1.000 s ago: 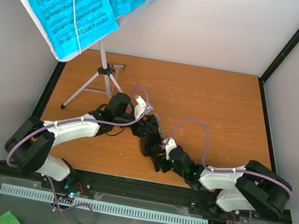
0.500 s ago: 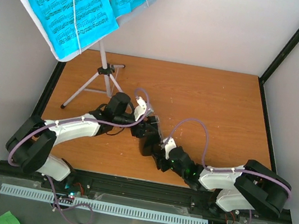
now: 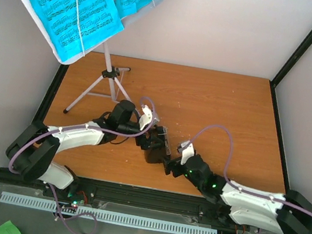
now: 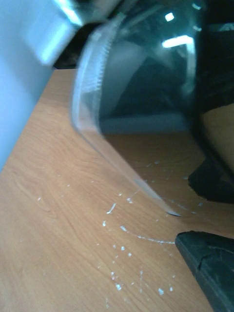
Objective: Pack up the instrument practice props
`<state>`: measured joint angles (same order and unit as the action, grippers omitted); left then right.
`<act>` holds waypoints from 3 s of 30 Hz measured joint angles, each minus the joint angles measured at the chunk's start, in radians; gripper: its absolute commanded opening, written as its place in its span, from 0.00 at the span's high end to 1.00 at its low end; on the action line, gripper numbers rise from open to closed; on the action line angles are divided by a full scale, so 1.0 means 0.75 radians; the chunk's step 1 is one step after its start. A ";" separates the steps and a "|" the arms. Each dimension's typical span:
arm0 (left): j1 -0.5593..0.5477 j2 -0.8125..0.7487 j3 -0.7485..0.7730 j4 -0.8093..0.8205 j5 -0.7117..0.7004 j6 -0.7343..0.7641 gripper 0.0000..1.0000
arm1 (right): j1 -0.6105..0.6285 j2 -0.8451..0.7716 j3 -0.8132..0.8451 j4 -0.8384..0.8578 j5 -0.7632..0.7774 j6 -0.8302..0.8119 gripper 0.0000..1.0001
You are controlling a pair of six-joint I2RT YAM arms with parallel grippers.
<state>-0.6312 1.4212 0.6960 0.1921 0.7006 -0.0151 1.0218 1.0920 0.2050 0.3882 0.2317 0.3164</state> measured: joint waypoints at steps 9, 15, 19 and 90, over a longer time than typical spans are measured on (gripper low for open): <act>-0.005 -0.285 -0.174 0.010 -0.144 -0.173 0.01 | -0.333 -0.516 -0.008 -0.405 -0.013 0.198 0.15; 0.036 -0.548 -0.142 -0.078 -0.263 -0.396 0.00 | -0.556 -0.338 0.031 -0.474 -0.175 0.207 0.19; 0.210 -0.628 -0.091 -0.203 -0.246 -0.494 0.00 | -0.563 -0.102 0.094 -0.462 -0.274 0.145 0.19; 0.685 -0.682 0.007 -0.515 -0.469 -0.085 0.01 | -0.128 0.254 0.515 -0.271 -0.675 -0.363 0.33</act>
<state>-0.1177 0.9100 0.7010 -0.1944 0.3485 -0.0792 0.9257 1.2823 0.5915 0.1852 -0.2749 0.0444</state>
